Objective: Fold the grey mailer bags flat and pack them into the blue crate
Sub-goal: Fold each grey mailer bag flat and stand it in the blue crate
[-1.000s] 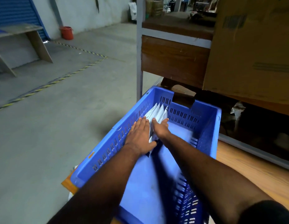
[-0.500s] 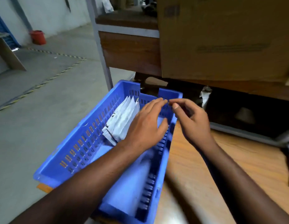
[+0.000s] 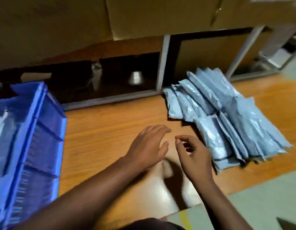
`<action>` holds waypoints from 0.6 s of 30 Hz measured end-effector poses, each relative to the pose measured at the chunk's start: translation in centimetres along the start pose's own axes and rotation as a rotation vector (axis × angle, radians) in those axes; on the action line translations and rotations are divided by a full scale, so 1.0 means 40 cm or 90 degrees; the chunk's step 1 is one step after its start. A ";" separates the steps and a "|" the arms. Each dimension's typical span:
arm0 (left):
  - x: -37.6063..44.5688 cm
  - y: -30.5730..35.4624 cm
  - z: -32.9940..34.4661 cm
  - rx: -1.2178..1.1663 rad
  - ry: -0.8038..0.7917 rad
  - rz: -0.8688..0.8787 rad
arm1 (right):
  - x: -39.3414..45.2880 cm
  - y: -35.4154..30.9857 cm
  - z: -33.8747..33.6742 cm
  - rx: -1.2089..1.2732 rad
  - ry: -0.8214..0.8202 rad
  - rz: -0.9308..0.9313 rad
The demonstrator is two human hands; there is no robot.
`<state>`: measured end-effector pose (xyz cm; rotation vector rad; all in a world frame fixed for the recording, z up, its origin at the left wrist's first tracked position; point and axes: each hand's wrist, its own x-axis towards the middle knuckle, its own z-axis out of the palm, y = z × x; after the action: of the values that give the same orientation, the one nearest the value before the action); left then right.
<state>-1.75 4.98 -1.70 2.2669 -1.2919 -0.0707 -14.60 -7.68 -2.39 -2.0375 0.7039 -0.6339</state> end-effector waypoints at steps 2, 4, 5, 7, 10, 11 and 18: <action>0.024 0.054 0.090 -0.013 -0.039 0.015 | -0.003 0.102 -0.071 -0.206 0.080 -0.031; 0.049 0.094 0.164 -0.013 -0.067 0.036 | 0.010 0.187 -0.131 -0.404 0.105 -0.045; 0.062 0.112 0.193 -0.014 -0.078 0.042 | 0.020 0.221 -0.153 -0.453 0.087 -0.025; 0.083 0.141 0.238 -0.019 -0.097 0.044 | 0.034 0.276 -0.174 -0.518 0.034 0.007; 0.102 0.173 0.267 -0.032 -0.114 0.041 | 0.046 0.324 -0.177 -0.589 -0.018 0.010; 0.104 0.178 0.270 -0.030 -0.115 0.038 | 0.049 0.330 -0.177 -0.594 -0.016 0.005; 0.100 0.146 0.236 0.006 -0.094 0.024 | 0.037 0.327 -0.190 -0.457 0.104 -0.112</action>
<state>-6.95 -4.57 -6.29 2.2799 -1.4114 -0.2227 -21.75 -19.07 -9.48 -2.7518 0.9499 -0.7211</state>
